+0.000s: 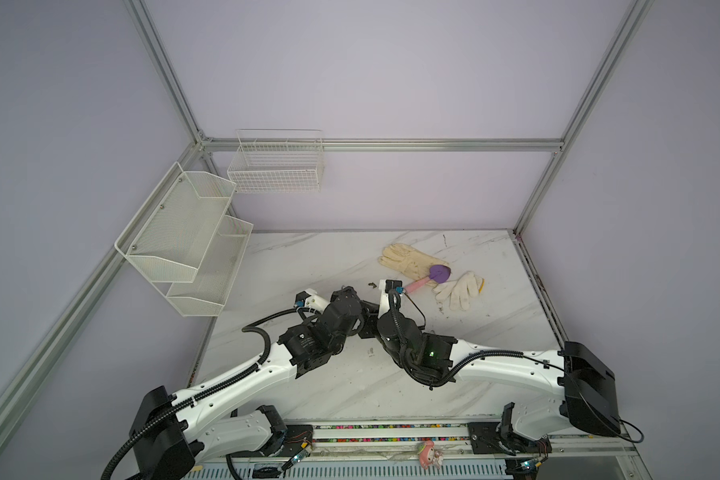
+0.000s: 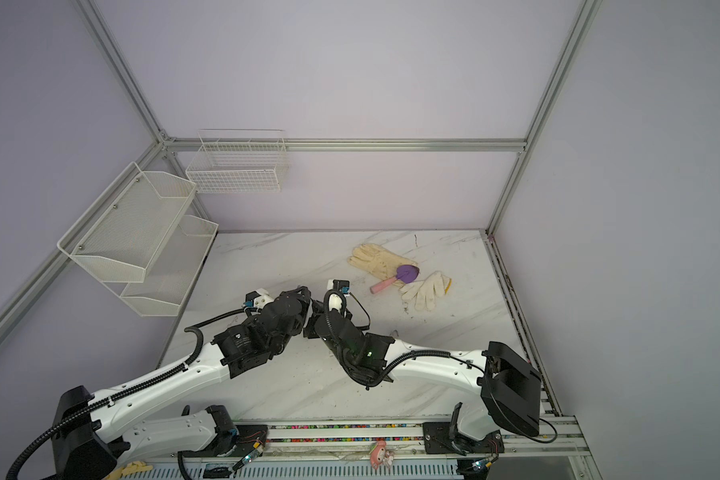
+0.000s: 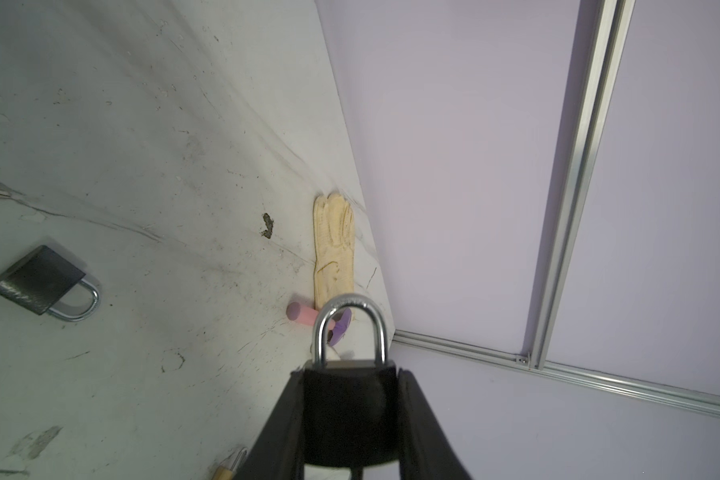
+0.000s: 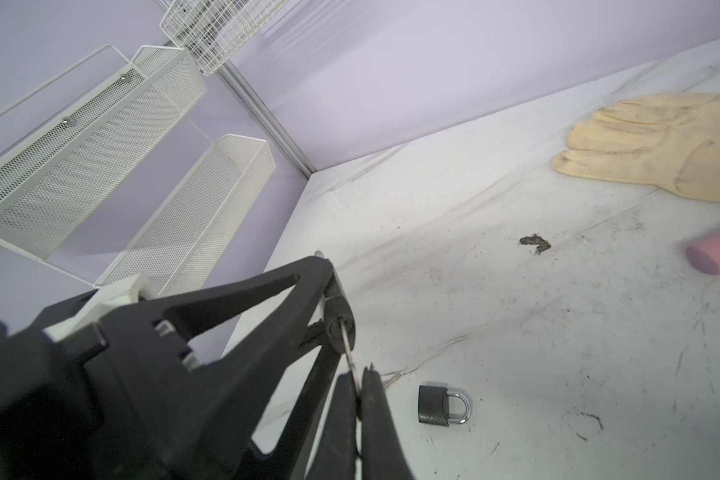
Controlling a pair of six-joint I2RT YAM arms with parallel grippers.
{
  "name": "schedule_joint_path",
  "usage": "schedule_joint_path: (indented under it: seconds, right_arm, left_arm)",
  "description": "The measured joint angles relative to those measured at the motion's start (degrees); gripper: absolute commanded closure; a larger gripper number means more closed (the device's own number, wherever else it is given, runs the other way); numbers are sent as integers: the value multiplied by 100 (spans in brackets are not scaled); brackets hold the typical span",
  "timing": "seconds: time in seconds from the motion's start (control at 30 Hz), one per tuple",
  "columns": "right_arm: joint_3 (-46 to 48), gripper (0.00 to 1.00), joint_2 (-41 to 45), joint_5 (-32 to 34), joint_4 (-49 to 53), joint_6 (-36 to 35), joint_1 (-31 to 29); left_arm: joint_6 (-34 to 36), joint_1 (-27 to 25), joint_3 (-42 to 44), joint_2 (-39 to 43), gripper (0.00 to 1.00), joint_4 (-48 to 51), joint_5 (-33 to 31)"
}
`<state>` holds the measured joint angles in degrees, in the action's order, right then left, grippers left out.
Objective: Unlock with the key
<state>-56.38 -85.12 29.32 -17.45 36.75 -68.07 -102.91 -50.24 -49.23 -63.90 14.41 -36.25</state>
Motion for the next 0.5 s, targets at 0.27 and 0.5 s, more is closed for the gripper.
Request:
schedule_joint_path:
  seconds: [0.27, 0.5]
  right_arm:
    - [442, 100, 118, 24, -820, -861, -13]
    - [560, 100, 431, 190, -938, -1416, -48]
  left_arm:
    - [-96, -2, 348, 365, 100, -509, 42]
    - [46, -94, 529, 638, 100, -1102, 98]
